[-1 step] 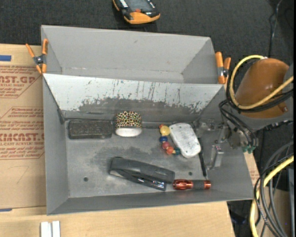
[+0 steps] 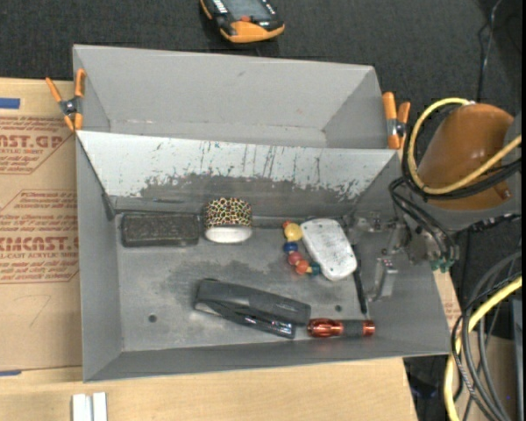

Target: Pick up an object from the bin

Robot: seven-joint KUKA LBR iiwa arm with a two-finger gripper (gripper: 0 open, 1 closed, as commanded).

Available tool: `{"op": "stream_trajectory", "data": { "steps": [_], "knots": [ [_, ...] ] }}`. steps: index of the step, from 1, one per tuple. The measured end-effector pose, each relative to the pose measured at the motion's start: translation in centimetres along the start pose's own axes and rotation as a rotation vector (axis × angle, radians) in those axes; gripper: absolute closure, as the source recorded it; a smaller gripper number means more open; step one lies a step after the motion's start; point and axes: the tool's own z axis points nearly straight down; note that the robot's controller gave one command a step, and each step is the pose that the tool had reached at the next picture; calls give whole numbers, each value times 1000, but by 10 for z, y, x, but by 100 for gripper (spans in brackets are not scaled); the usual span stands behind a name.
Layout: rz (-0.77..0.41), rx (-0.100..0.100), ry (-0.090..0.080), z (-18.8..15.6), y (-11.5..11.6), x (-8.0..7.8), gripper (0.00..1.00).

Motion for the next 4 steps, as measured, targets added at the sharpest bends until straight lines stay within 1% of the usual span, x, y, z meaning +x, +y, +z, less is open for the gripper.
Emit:
{"op": "stream_trajectory", "data": {
  "steps": [1,2,3,4],
  "knots": [
    [-403,1,-5,64,-5,6,0],
    [-584,4,-10,80,11,19,0],
    [-622,5,-11,80,11,20,0],
    [-736,5,-15,80,11,20,0]
  ]
}}
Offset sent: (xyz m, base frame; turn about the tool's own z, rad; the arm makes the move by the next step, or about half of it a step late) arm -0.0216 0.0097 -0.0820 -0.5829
